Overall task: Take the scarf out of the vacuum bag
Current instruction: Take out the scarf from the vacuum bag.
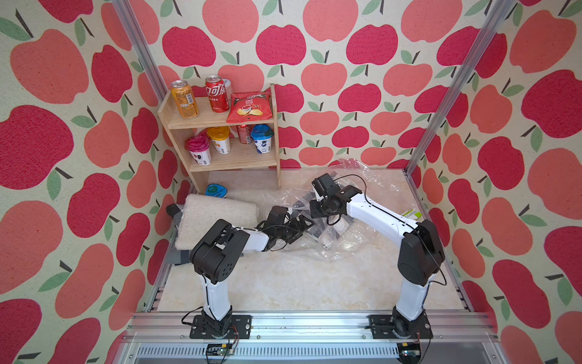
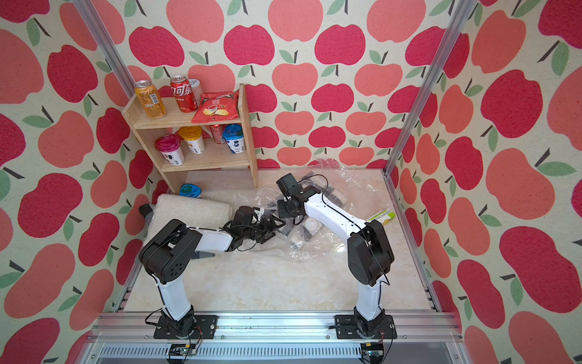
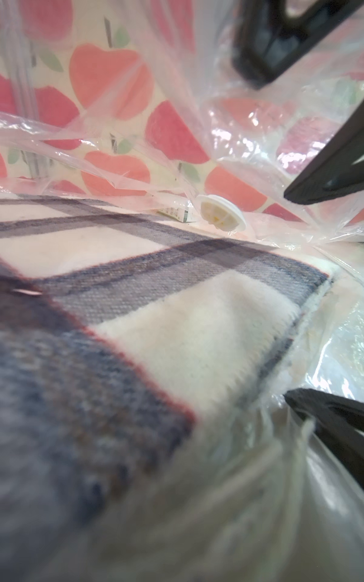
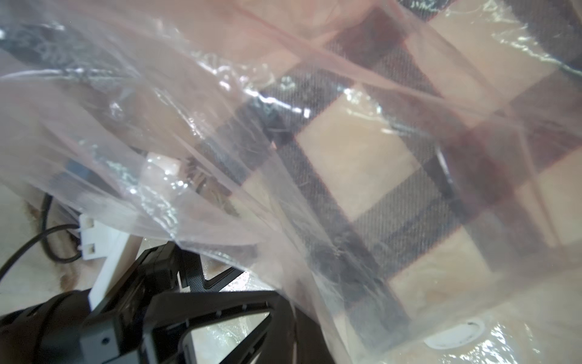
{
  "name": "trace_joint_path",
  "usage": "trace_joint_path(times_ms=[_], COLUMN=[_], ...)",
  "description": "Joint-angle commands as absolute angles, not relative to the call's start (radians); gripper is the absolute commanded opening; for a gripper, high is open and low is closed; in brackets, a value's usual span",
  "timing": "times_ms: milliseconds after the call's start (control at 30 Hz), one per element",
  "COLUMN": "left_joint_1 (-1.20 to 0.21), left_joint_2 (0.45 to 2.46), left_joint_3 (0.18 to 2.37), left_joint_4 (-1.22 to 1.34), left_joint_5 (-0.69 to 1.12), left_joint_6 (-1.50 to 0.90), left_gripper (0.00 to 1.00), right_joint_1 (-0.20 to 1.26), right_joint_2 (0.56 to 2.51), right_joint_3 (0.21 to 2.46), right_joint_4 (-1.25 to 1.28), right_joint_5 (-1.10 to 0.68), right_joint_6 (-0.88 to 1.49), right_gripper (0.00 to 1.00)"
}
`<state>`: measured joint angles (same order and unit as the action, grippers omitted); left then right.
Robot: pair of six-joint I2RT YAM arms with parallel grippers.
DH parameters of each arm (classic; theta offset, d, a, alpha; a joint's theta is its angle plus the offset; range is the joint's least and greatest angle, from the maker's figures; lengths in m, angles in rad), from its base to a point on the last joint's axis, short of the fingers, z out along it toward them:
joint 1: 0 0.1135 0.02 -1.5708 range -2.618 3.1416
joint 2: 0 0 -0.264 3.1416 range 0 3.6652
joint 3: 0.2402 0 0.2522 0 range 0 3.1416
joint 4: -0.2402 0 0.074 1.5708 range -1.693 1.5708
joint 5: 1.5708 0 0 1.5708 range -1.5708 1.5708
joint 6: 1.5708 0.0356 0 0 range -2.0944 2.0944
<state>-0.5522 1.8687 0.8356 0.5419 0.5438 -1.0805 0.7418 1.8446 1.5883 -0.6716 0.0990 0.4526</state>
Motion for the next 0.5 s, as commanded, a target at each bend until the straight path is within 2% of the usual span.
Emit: trace_joint_path(times_ms=[0, 467], left_joint_1=[-0.548, -0.548], left_joint_2=[1.867, 1.881], left_joint_3=[0.866, 0.900], left_joint_4=[0.510, 0.502], left_joint_5=[0.562, 0.580], left_joint_6=[-1.098, -1.141], left_gripper=[0.95, 0.96], right_joint_1=[0.766, 0.825], right_joint_2=[1.781, 1.752], right_joint_3=[1.571, 1.630], right_joint_4=[-0.629, -0.583], right_joint_5=[0.062, -0.014], right_joint_6=[0.397, 0.339], right_gripper=[0.00, 0.00])
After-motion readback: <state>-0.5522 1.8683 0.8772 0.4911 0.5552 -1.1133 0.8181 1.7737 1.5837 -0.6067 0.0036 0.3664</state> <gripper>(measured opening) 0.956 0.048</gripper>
